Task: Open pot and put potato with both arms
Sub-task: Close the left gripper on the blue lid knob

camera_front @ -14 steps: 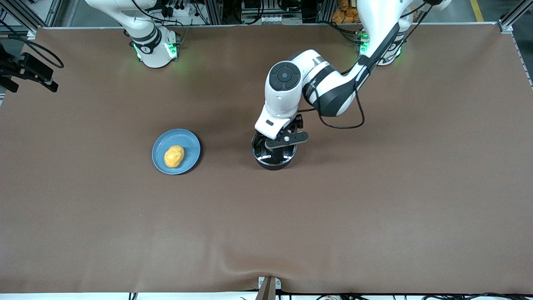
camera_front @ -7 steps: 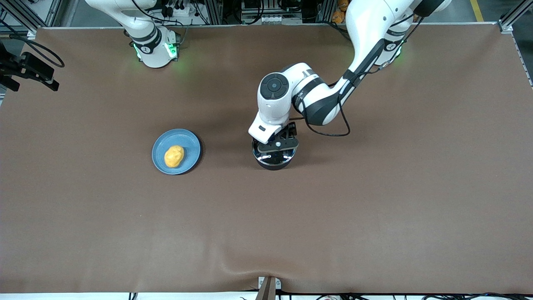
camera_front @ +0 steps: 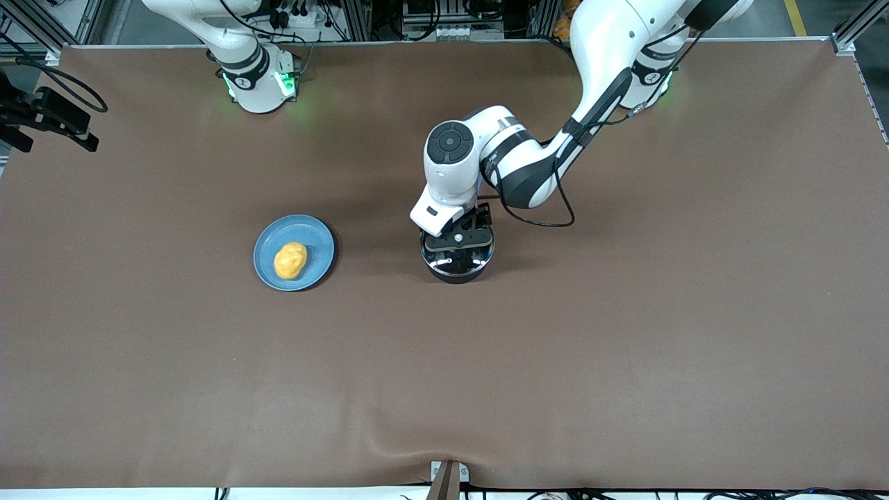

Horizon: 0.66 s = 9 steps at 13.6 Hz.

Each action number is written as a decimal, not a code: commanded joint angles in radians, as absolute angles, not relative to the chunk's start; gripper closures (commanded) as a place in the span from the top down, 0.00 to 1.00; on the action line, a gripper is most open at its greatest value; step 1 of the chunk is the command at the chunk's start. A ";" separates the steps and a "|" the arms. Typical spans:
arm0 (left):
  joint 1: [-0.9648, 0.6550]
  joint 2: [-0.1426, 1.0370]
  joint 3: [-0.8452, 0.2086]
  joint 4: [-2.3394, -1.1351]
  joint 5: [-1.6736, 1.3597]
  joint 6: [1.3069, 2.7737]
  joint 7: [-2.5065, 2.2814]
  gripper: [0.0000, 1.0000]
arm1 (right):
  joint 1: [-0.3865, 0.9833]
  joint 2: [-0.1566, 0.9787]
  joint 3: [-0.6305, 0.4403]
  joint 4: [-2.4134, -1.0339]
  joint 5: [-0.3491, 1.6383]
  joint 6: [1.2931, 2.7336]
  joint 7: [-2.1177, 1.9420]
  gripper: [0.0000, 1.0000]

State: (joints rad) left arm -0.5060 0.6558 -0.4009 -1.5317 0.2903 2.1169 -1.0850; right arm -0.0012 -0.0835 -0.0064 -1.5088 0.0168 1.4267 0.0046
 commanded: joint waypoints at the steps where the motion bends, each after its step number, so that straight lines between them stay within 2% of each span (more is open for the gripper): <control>1: -0.514 0.655 -0.396 -1.532 0.328 2.125 -1.094 1.00 | -0.012 -0.077 0.000 -1.494 0.031 1.416 -0.006 1.00; 6: -0.514 0.660 -0.396 -1.532 0.328 2.126 -1.088 1.00 | -0.012 -0.077 0.002 -1.494 0.031 1.414 -0.006 1.00; 9: -0.514 0.664 -0.396 -1.531 0.330 2.126 -1.086 0.93 | -0.015 -0.077 0.000 -1.494 0.031 1.414 -0.008 1.00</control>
State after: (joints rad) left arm -0.5061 0.6579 -0.4009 -1.5342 0.2997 2.1170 -1.0820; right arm -0.0012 -0.0834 -0.0064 -1.5088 0.0168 1.4267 0.0046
